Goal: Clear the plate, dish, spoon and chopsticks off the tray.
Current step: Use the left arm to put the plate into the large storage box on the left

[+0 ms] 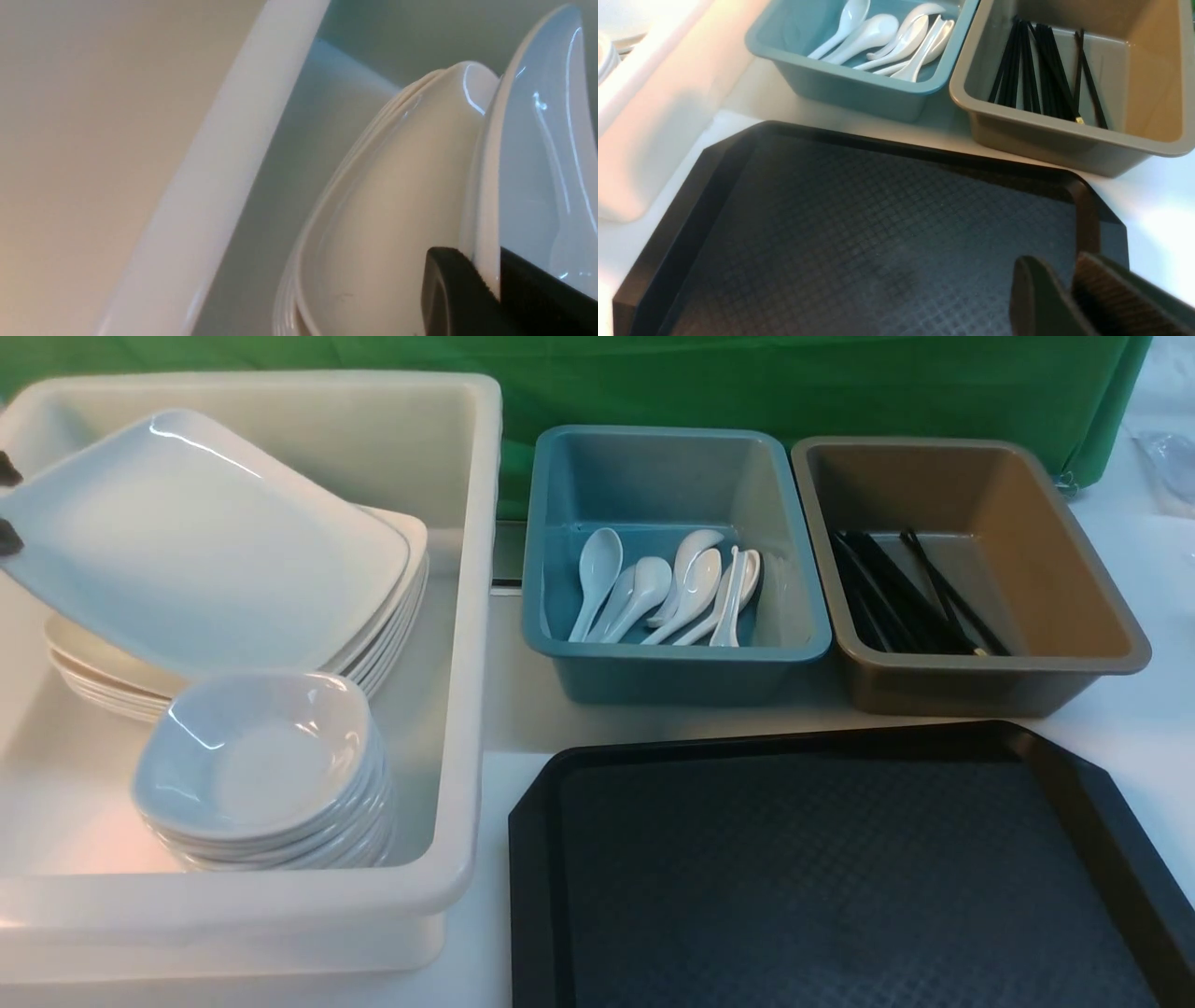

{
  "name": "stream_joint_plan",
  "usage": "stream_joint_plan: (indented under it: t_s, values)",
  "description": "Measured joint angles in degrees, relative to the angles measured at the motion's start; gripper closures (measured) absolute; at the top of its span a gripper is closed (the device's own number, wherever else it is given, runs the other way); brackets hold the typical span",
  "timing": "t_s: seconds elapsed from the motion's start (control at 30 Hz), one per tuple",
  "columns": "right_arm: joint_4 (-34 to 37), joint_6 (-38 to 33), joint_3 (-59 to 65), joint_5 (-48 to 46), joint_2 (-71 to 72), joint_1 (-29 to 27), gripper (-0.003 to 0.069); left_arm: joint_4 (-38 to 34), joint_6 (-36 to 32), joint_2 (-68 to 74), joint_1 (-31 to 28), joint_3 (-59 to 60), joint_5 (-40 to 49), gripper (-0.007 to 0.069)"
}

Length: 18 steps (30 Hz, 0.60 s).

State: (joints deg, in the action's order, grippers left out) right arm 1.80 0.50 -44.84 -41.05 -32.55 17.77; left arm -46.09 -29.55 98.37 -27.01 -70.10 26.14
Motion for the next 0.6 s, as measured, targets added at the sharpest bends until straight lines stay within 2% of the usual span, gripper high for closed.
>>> stream_joint_plan:
  t_s: [0.23, 0.37, 0.47, 0.6]
  values:
    - [0.0, 0.0, 0.0, 0.0, 0.0, 0.0, 0.0503, 4.8, 0.9, 0.0, 0.0, 0.0, 0.7, 0.0585]
    - [0.0, 0.0, 0.0, 0.0, 0.0, 0.0, 0.0503, 7.5, 0.9, 0.0, 0.0, 0.0, 1.6, 0.0551]
    - [0.0, 0.1, 0.0, 0.0, 0.0, 0.0, 0.0503, 10.2, 0.5, 0.0, 0.0, 0.0, 3.2, 0.0503]
    - [0.1, 0.9, 0.0, 0.0, 0.0, 0.0, 0.0503, 11.8, -0.1, 0.0, 0.0, 0.0, 4.7, 0.0393]
